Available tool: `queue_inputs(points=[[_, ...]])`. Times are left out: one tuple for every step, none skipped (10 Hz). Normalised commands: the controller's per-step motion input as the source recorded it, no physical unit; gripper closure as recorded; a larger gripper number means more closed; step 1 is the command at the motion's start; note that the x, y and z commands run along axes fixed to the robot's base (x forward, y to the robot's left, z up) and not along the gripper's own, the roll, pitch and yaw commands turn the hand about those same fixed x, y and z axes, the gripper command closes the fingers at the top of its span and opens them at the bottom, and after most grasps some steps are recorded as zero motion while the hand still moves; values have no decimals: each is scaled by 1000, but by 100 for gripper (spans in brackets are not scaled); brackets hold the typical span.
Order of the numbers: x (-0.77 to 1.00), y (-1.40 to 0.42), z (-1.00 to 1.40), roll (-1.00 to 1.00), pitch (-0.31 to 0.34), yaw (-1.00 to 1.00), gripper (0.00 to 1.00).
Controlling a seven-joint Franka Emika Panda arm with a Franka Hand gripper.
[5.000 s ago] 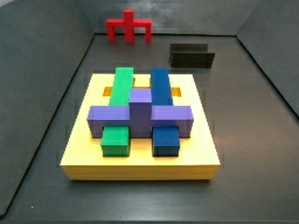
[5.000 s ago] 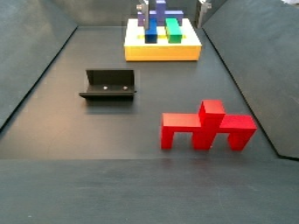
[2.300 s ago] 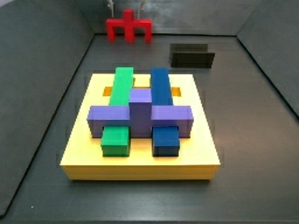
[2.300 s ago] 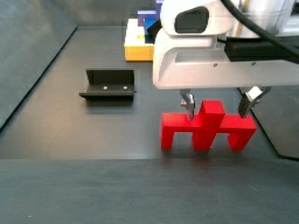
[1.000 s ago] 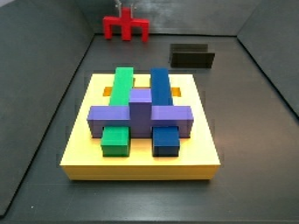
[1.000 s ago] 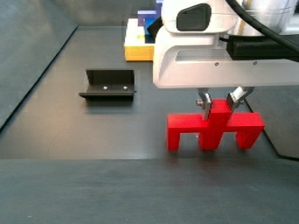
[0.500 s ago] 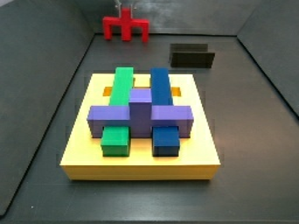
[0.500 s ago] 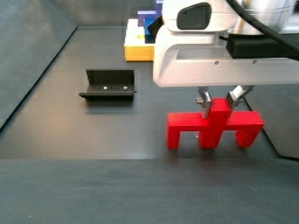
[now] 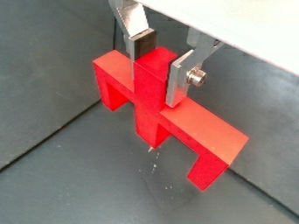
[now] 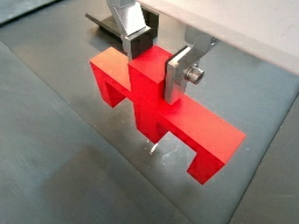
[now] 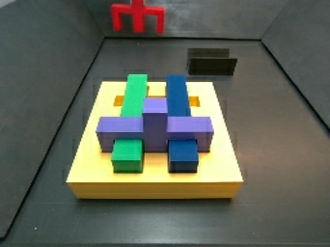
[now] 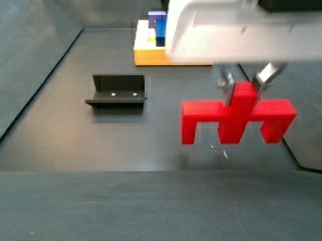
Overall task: Pick up the red object. Move up. Move to above the board. Insert the red object.
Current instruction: Move to above the board.
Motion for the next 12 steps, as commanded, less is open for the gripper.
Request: queue_inputs(points=[[0, 0, 1400, 0, 0, 0, 100], [-12, -8, 1400, -16, 12, -10, 100], [-49, -15, 1400, 8, 22, -6, 100], [-2, -3, 1400, 8, 32, 5, 100], [42, 14, 880, -22, 86, -2, 100], [36, 7, 540, -11, 93, -6, 100], [32, 6, 286, 1, 70, -1, 100], [17, -1, 176, -2, 53, 2, 100], [234, -1400, 136, -27, 103, 23, 100], [233, -1400, 125, 1, 90, 27, 100], [224, -1400, 124, 15, 37, 12, 100], [223, -1400, 125, -26, 7, 13, 100]])
